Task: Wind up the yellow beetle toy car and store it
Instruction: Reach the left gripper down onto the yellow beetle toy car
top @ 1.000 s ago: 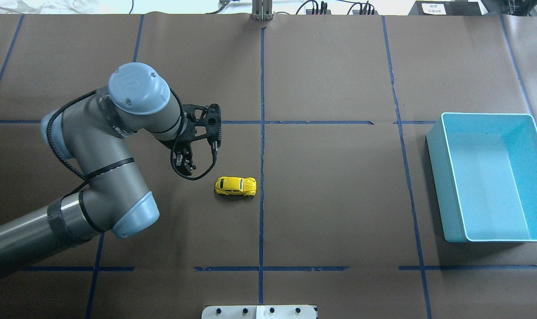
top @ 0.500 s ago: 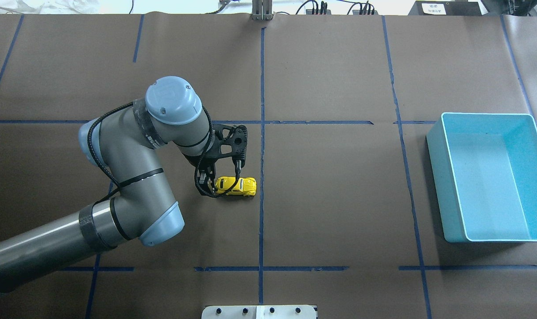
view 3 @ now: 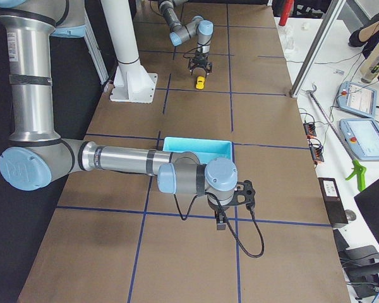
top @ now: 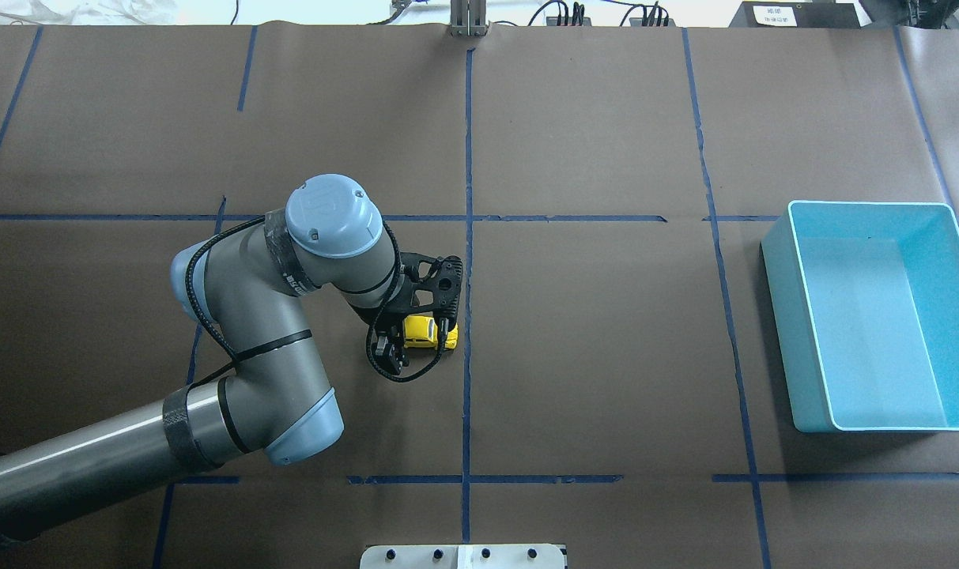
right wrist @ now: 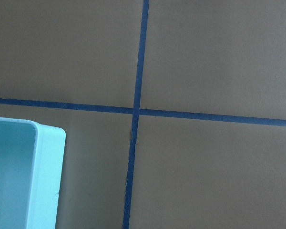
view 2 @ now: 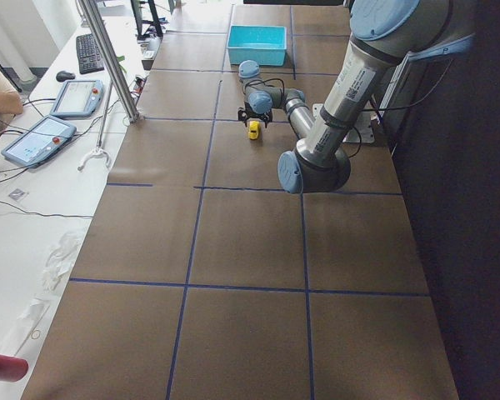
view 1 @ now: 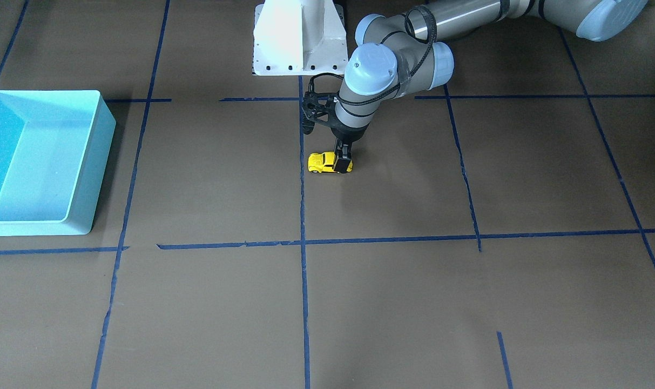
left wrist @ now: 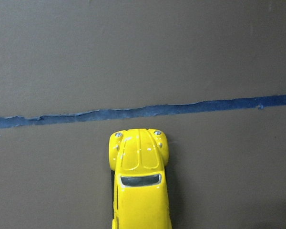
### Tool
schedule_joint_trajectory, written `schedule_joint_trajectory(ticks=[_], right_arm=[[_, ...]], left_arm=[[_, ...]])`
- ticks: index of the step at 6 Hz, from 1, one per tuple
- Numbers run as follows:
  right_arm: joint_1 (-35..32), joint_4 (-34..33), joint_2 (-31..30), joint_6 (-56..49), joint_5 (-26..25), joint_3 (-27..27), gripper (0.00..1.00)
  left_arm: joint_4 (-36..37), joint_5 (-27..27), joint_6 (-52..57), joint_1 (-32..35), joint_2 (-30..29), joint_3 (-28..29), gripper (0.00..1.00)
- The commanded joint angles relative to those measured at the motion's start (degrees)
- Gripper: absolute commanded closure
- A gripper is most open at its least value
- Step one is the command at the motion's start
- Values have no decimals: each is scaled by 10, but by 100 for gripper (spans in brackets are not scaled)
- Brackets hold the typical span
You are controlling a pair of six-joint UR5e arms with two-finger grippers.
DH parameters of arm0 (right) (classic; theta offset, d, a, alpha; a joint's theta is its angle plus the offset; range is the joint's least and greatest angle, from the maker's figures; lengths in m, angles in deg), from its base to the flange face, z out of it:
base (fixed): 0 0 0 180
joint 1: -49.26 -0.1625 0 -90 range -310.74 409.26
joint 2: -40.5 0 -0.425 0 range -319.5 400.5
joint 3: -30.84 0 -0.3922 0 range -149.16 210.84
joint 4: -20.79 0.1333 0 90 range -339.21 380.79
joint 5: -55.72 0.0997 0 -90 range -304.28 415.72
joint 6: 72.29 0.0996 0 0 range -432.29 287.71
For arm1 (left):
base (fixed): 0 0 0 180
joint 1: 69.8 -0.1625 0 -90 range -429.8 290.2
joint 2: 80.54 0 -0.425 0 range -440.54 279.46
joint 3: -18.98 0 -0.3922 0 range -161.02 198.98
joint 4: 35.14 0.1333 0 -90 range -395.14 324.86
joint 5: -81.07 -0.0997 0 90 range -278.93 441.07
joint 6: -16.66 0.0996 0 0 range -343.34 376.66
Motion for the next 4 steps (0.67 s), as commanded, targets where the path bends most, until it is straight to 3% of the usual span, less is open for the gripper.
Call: schedule_joint_trajectory(ticks=[1,3,4], right_arm=[[0,0,-5,0,1,-1,0],[0,1,-11,0,-2,-1,0],[0,0,-13,0,-1,-1,0]], left_arm=[[-3,-30,0,-6,-5,7,4],[-23,-42,-3,-14,-13,21,8],[-23,-42,-3,-19,-14,23,20]])
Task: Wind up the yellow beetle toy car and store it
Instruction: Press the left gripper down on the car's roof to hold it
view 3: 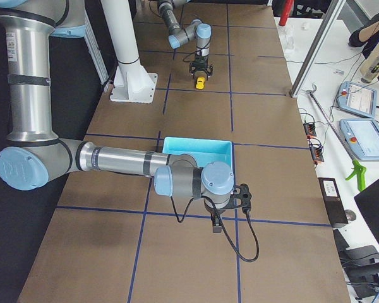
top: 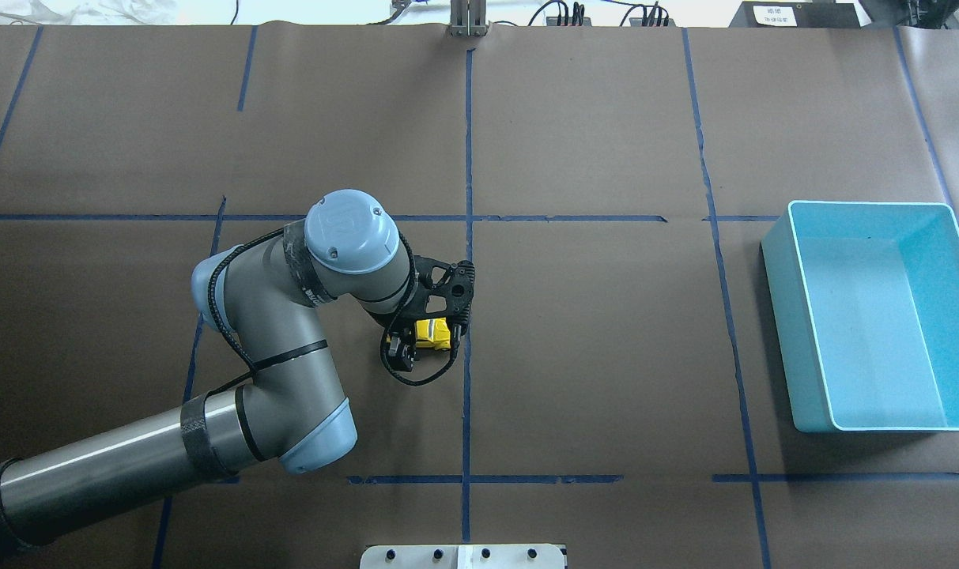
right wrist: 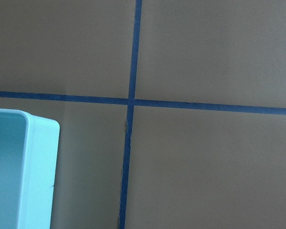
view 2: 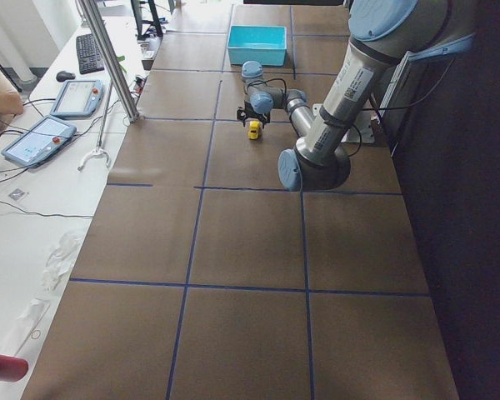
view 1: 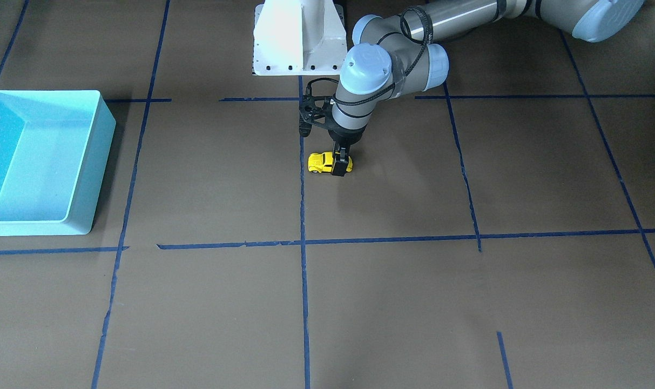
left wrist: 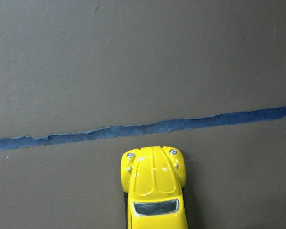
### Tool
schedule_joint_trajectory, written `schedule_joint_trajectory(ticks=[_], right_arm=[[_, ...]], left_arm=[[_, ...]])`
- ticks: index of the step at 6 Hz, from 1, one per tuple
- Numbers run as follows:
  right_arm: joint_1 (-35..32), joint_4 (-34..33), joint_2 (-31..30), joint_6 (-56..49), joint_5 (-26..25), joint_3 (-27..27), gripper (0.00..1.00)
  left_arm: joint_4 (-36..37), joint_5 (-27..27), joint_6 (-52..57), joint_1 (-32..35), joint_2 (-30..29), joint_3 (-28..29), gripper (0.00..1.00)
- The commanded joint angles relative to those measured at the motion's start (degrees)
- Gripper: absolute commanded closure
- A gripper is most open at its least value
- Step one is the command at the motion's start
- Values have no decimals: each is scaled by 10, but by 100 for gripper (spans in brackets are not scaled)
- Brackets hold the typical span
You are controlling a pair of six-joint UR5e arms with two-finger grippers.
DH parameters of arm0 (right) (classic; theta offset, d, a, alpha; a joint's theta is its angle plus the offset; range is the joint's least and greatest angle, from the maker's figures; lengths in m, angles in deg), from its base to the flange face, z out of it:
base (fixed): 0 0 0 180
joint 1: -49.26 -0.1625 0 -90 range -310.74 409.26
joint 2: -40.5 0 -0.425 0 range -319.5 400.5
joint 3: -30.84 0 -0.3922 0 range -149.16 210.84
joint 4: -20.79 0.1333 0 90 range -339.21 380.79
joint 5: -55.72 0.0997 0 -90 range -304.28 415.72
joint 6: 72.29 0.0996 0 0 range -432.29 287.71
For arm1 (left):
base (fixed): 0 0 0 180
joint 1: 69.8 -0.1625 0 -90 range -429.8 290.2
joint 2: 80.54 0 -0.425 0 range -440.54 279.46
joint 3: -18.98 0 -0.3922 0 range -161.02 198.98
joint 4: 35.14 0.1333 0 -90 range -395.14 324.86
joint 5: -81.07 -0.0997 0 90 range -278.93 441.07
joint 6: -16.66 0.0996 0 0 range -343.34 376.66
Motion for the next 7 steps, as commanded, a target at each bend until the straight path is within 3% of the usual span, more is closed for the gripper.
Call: schedule_joint_trajectory(ticks=[1,4,5,6,7], right_arm=[[0,0,-3,0,1,0,0],[0,6,-16,-1,-2,0,0],[0,6,-18,-1,-2,1,0],[0,7,-18,-1,-3,1,0],[0,7,-18,-1,-3,1,0]], left_arm=[[-2,0,0,-6,-4,9,25],[-18,-1,0,-9,-6,17,29],[-21,-1,0,-9,-6,18,45],[-21,-1,0,-9,-6,18,84],[-27,1,-1,-8,-6,17,97]])
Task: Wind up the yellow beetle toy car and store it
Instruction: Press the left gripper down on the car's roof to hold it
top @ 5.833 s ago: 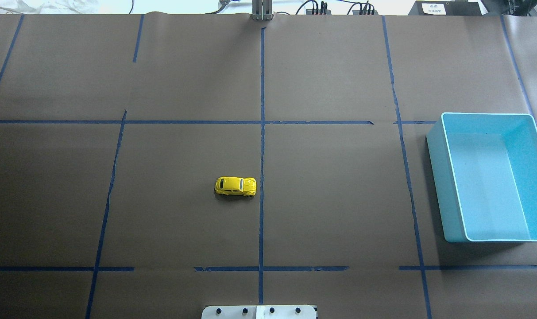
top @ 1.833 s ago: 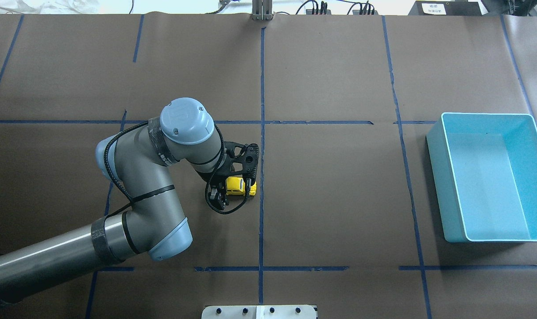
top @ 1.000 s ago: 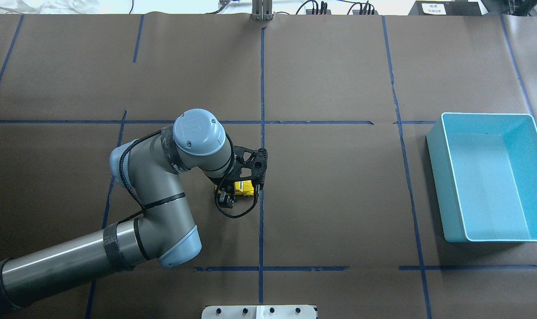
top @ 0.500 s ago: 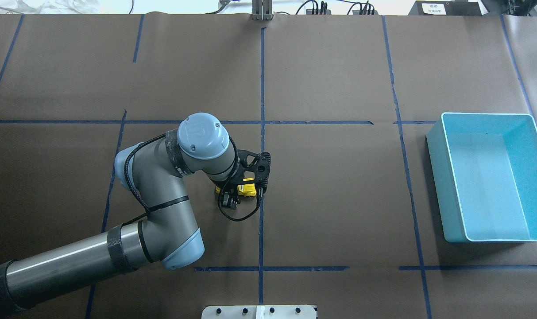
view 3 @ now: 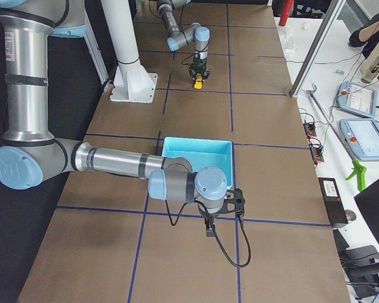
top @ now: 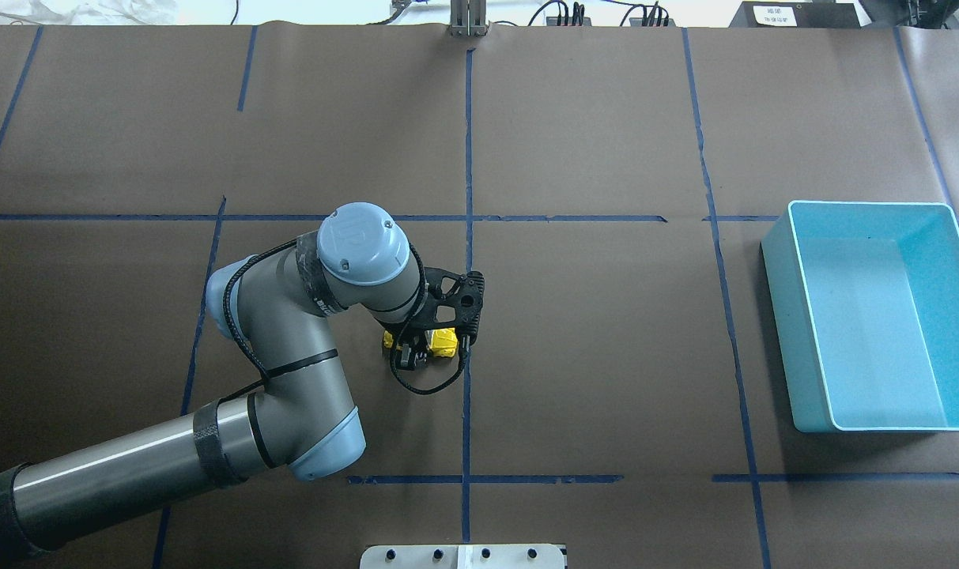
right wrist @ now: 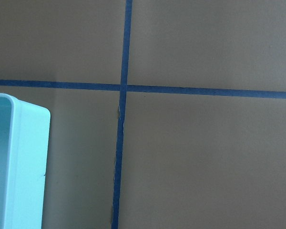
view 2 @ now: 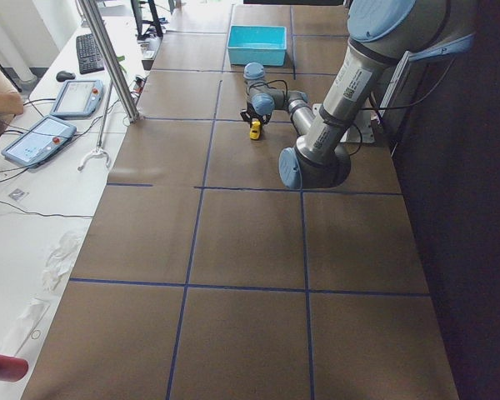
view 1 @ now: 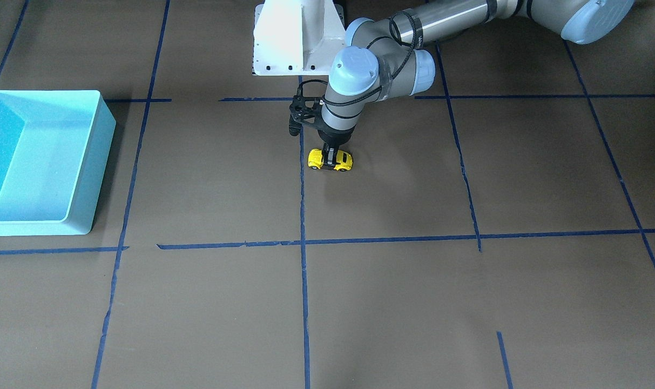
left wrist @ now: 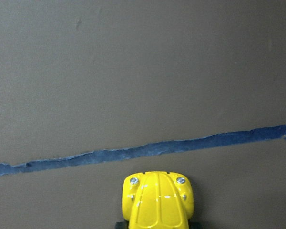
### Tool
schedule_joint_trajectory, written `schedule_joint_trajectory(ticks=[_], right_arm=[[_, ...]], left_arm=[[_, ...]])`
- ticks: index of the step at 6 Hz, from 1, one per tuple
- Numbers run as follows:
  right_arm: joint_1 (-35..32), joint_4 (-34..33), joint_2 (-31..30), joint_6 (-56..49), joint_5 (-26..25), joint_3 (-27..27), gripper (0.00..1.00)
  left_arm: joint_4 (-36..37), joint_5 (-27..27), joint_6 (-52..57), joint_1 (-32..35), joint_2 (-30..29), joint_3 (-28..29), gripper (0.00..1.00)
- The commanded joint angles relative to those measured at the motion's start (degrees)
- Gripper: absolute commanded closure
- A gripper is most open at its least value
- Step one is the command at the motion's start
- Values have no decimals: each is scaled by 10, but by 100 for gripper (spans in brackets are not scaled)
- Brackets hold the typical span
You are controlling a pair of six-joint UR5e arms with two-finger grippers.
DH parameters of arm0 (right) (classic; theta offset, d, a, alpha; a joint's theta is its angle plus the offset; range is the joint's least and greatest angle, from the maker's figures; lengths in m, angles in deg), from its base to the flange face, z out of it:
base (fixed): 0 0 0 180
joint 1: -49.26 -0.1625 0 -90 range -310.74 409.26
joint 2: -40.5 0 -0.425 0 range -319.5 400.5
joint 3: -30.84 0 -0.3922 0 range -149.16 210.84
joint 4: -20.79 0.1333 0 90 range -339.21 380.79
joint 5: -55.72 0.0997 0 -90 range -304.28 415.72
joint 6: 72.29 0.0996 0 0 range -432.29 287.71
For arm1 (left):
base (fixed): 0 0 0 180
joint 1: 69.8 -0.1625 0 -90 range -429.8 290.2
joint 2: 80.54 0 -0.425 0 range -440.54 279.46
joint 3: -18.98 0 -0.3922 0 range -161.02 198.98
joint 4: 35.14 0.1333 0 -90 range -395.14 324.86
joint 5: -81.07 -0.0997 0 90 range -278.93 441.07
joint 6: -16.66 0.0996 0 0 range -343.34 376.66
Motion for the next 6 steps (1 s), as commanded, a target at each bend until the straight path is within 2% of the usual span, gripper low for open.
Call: schedule_joint_trajectory(ticks=[1,6], right_arm=[[0,0,0,-1,-1,0,0],[0,0,0,0,0,1,0]], left_arm=[[-10,4,-7,3,1,-9,100],[-120,29,-31,0,24,-7,100]])
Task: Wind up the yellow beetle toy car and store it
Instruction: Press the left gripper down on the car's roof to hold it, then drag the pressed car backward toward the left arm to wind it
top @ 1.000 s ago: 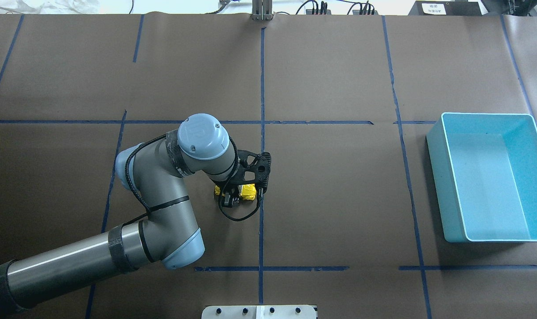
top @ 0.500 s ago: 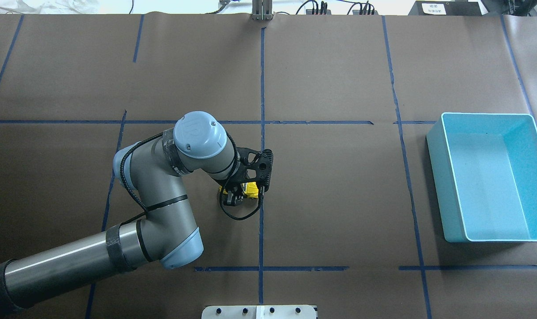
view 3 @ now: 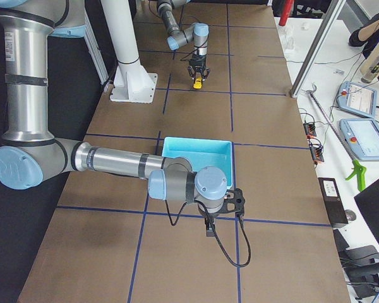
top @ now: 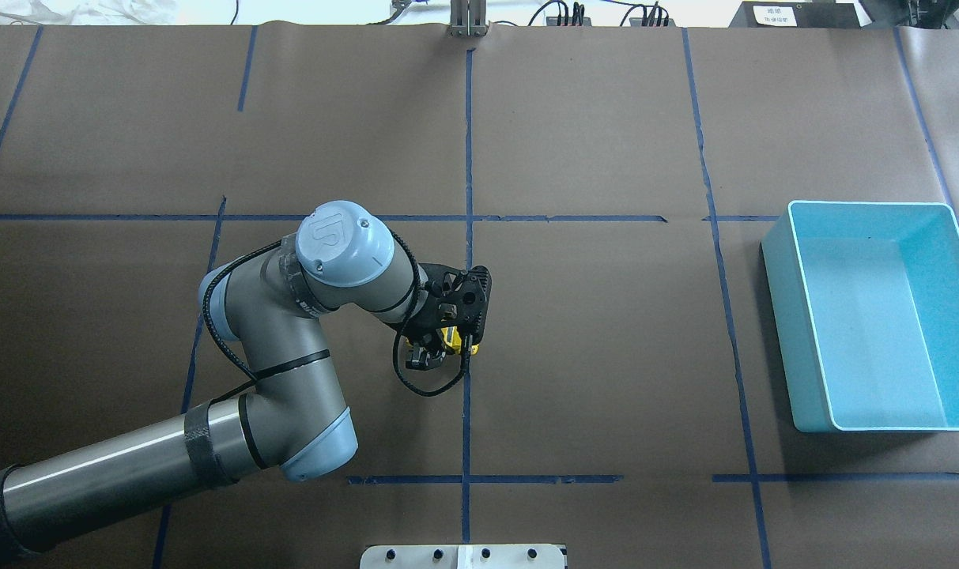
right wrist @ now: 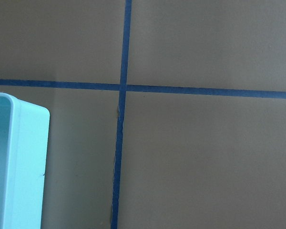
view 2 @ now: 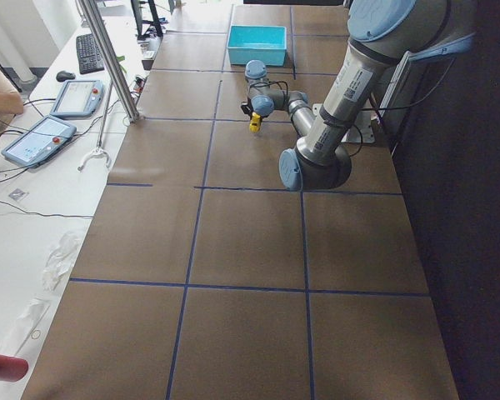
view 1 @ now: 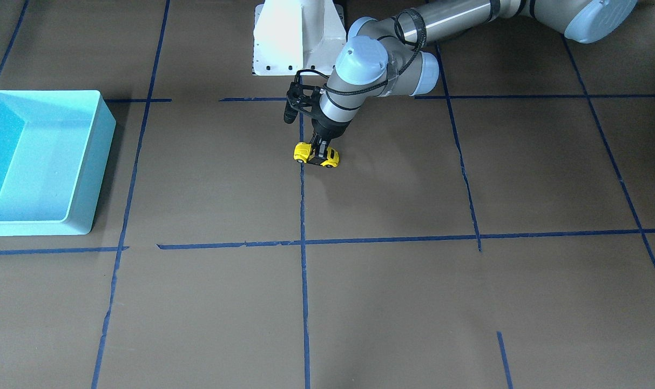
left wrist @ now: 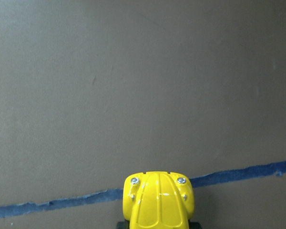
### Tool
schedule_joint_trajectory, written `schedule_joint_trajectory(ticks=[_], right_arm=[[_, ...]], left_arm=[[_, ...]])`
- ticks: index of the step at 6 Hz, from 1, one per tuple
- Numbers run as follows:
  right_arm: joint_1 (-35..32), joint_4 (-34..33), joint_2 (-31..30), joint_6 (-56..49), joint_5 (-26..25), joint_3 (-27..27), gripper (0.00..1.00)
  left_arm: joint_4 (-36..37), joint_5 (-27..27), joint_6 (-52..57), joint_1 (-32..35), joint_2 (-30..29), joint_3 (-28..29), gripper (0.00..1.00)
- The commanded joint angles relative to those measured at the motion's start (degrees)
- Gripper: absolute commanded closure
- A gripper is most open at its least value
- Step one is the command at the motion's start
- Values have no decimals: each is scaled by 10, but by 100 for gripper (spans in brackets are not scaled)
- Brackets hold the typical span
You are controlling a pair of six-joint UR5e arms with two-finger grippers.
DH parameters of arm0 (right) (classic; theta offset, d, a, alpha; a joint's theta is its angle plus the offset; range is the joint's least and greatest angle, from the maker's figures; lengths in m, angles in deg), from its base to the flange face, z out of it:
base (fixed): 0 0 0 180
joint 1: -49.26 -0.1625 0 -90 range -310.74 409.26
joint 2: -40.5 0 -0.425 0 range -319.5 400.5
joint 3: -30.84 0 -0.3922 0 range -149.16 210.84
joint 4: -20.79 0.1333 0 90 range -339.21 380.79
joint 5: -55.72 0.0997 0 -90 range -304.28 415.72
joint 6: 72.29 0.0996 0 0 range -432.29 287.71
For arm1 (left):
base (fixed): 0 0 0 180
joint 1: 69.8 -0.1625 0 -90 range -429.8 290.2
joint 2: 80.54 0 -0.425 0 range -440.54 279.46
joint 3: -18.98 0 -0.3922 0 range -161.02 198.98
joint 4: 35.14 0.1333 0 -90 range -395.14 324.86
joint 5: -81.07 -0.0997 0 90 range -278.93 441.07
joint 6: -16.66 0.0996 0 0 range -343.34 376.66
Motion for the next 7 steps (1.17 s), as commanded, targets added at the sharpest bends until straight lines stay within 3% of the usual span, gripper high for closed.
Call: schedule_joint_trajectory(ticks=[1,7], right_arm=[[0,0,0,0,1,-1,0],[0,0,-7,0,1,3,0]], left_arm=[[-21,25,-13,-1,18,2,100],[-28,32,-10,2,76,-38,100]])
